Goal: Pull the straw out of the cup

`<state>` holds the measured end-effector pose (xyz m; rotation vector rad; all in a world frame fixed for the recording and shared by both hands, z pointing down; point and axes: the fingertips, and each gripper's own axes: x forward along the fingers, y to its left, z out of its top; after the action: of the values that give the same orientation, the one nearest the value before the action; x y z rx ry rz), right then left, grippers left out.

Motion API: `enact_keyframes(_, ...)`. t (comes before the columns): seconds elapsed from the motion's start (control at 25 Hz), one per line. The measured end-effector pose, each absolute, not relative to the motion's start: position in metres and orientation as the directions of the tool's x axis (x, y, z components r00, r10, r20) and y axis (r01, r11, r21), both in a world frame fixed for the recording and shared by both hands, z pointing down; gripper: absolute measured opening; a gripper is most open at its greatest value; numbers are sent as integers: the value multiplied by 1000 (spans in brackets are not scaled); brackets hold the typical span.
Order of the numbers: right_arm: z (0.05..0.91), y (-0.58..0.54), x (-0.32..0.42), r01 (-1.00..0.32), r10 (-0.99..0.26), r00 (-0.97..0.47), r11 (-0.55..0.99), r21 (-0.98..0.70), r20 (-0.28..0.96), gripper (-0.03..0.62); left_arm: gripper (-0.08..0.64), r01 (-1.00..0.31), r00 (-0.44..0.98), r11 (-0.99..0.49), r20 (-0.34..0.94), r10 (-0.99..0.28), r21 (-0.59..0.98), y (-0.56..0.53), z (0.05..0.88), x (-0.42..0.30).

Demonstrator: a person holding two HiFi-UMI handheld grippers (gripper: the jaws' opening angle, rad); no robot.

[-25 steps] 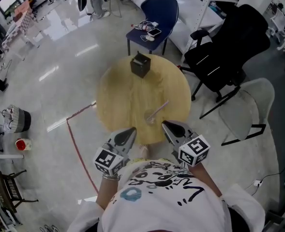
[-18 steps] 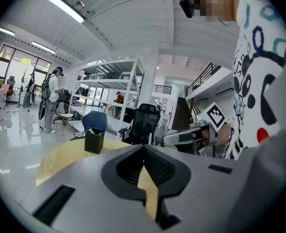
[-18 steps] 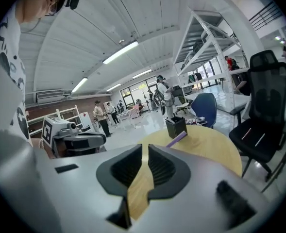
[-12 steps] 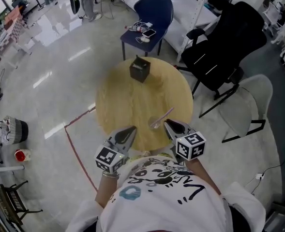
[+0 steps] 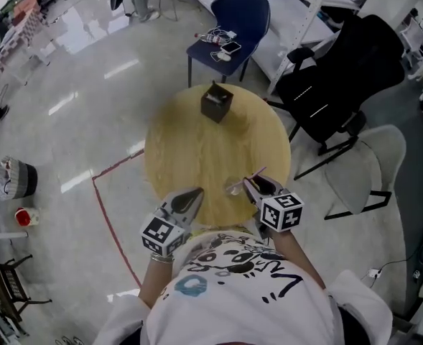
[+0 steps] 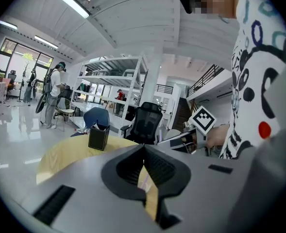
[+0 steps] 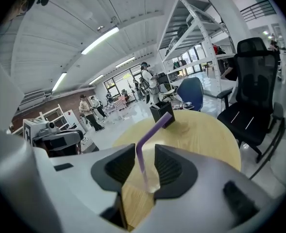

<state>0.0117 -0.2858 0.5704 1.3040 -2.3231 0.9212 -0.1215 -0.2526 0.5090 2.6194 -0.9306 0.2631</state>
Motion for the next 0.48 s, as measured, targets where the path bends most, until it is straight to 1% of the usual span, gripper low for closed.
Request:
enact_keyframes(0.12, 567, -294, 8, -839, -642, -544, 401, -367, 540, 109, 15, -649, 759, -712, 296, -580, 267, -253, 516, -123)
enact_keyframes(0.16, 564, -296, 6, -832, -641, -555, 417, -366, 531, 71, 15, -655, 753, -707, 300, -585, 266, -254, 517, -123)
enact_keyframes(0.2, 560, -298, 4, -823, -639, -568, 433, -367, 519, 60, 15, -661, 748, -702, 301, -591, 265, -255, 517, -122)
enact_keyframes(0.48, 536, -300, -4, -768, -614, -640, 537, -350, 462, 51, 15, -700, 714, -668, 287, -638, 255, -267, 505, -112)
